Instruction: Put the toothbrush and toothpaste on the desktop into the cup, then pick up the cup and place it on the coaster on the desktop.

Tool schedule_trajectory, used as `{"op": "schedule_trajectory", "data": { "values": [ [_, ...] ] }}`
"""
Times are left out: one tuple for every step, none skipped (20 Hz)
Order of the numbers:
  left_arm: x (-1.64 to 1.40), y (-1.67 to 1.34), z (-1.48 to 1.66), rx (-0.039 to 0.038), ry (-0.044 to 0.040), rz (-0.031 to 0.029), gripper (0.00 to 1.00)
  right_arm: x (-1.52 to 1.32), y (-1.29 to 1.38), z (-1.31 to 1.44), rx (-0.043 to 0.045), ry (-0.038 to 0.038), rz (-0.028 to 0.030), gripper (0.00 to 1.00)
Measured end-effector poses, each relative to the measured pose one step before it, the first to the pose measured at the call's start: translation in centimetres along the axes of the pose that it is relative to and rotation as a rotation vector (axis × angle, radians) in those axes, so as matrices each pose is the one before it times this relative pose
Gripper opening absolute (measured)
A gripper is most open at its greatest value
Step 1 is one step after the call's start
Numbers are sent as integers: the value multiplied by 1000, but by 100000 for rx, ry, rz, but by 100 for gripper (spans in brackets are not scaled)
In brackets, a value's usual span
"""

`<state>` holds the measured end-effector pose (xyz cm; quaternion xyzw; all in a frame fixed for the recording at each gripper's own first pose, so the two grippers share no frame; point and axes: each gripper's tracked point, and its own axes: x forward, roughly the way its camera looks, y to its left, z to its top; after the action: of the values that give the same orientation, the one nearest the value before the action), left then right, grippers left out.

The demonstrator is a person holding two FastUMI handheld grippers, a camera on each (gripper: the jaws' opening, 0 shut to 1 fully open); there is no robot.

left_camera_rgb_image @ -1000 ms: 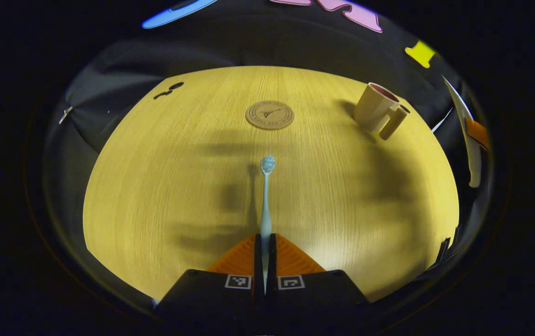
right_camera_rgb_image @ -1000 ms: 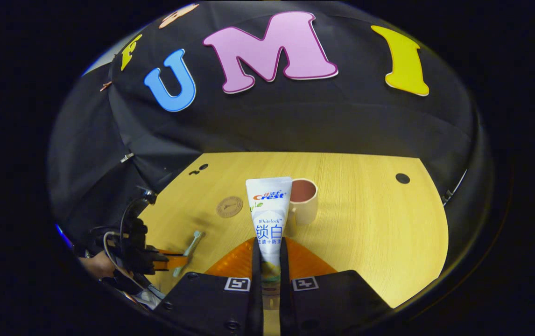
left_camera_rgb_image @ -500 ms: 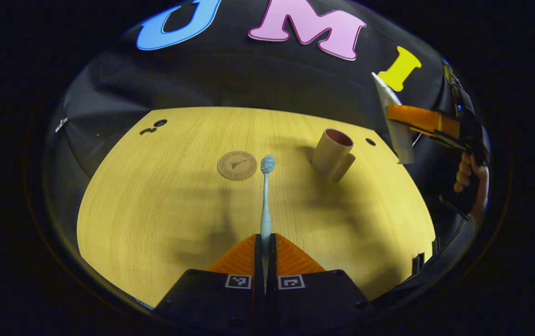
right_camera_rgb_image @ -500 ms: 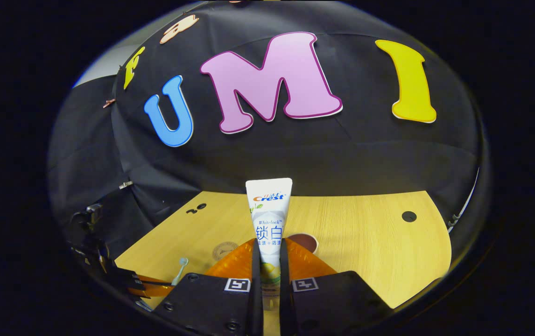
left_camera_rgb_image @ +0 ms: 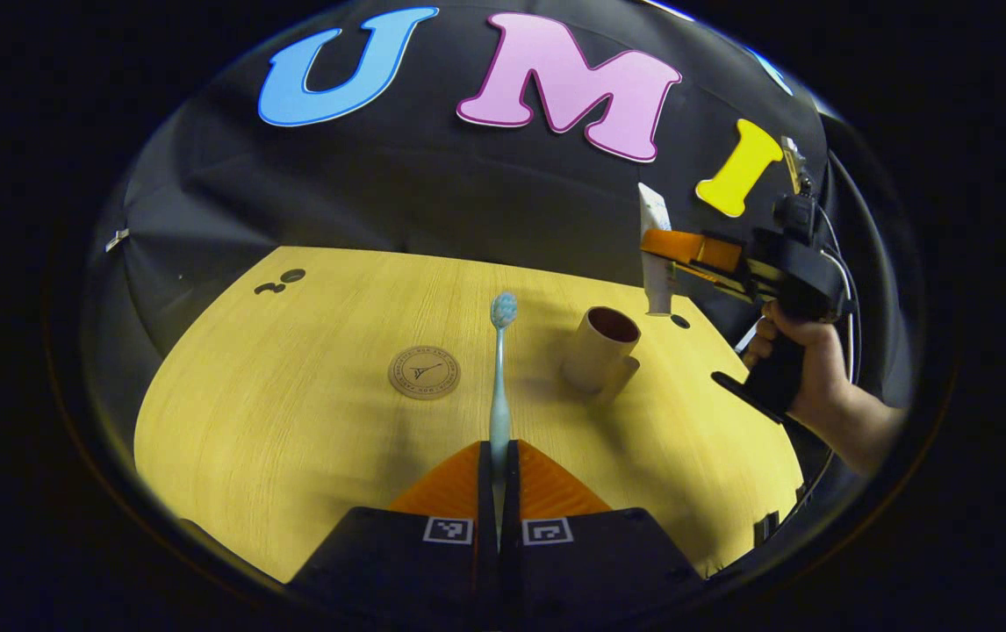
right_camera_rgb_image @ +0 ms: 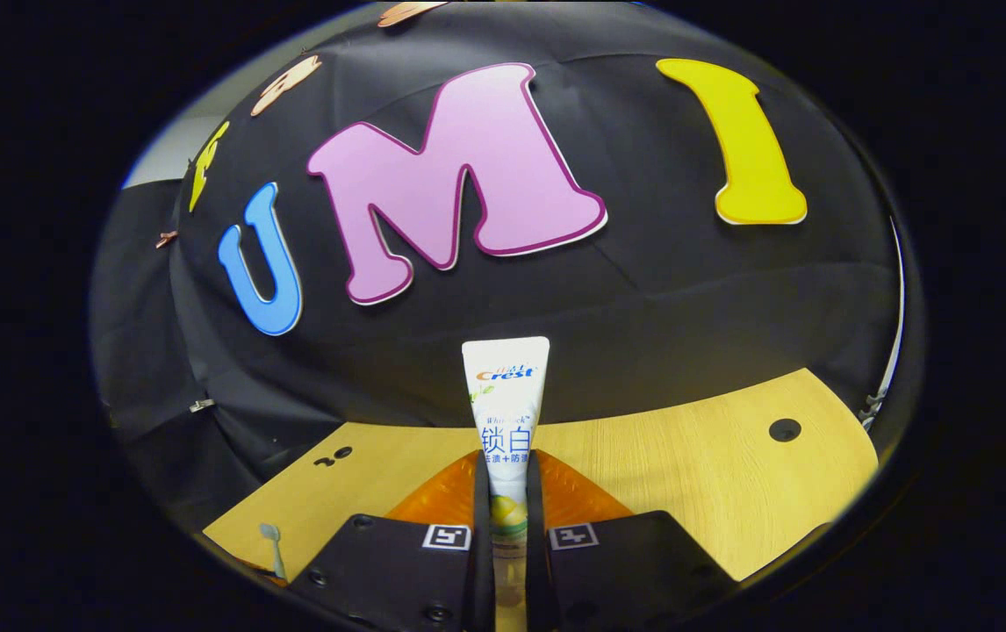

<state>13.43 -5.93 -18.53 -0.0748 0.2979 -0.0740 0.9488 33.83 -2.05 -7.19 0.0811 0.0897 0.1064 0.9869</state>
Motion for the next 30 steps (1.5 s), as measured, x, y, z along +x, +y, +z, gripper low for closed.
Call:
{"op": "schedule_trajectory", "data": {
  "values": [
    [389,-124,515,-76,-1275,-749,6,591,-422,-115,-1042,-1334,-300,17],
    [514,-279,522,-602,-1202,-1203,6,647,-252,-4,-707,-1226,178,17],
    [239,-377,238,-743,-566,-1209,6,457,-132,-202,212,-661,20,17],
    [222,-144,36,-584,-146,-226,6,498,-54,-416,1055,336,42,17],
    [206,-182,191,-273,-276,-141,6,394,93,-659,588,783,427,17],
    [258,-152,211,-17,-698,-208,6,341,-11,-672,-726,916,152,17],
    [206,-300,209,-90,-673,-600,6,279,-59,-662,-1013,958,290,17],
    [140,-333,195,-158,-583,-575,6,363,49,-496,-689,622,501,17],
    [132,-285,263,138,-831,-423,6,57,120,-429,-282,238,421,18],
    [133,-236,15,301,-294,-665,6,229,104,-376,-399,35,374,17],
    [-93,-216,-58,427,-97,-516,6,48,112,-453,-658,59,286,17],
    [17,-159,-42,330,-6,-69,6,57,-17,-480,-817,469,-68,18],
    [-81,-142,38,119,-45,-531,6,28,-62,-639,-423,842,-332,17],
    [-33,-53,62,215,-225,-367,6,31,14,-569,79,1085,19,13],
    [-51,27,-9,523,-71,180,6,148,-109,-664,255,1286,-343,19],
    [-60,126,-219,870,77,474,6,-60,-141,-647,338,902,-406,23],
    [-179,92,-37,523,249,411,6,-152,-141,-437,201,839,-687,24],
    [-80,-90,-169,87,217,-198,6,-94,-88,-298,371,385,450,25],
    [-221,-81,-13,285,-152,-183,6,-21,66,-569,77,1210,209,22],
    [-82,12,95,319,-302,-177,7,-183,63,-309,11,716,277,29],
    [95,-169,17,-23,-319,-531,6,-91,-102,72,-190,-307,-61,43],
    [-2,-43,90,-222,-339,15,6,-246,-85,361,67,-753,-241,48],
    [30,-156,261,-360,-644,-411,6,-256,-131,293,468,-418,-471,66],
    [178,-190,287,-130,-841,-447,6,-639,-325,338,709,-215,-778,81],
    [282,-341,576,33,-1723,-854,6,-557,-411,201,894,-167,-1074,95],
    [356,-503,659,-85,-1703,-1397,6,-603,-650,50,746,136,-1748,98],
    [485,-603,749,-298,-1770,-1854,6,-863,-878,0,347,175,-2178,98],
    [603,-655,836,-75,-2065,-2064,6,-755,-913,-149,159,479,-2012,98],
    [608,-678,939,429,-2176,-2345,6,-817,-1098,-151,176,672,-2064,98],
    [755,-607,902,1014,-2122,-1931,6,-669,-1092,-214,237,878,-2048,98]
  ]
}}
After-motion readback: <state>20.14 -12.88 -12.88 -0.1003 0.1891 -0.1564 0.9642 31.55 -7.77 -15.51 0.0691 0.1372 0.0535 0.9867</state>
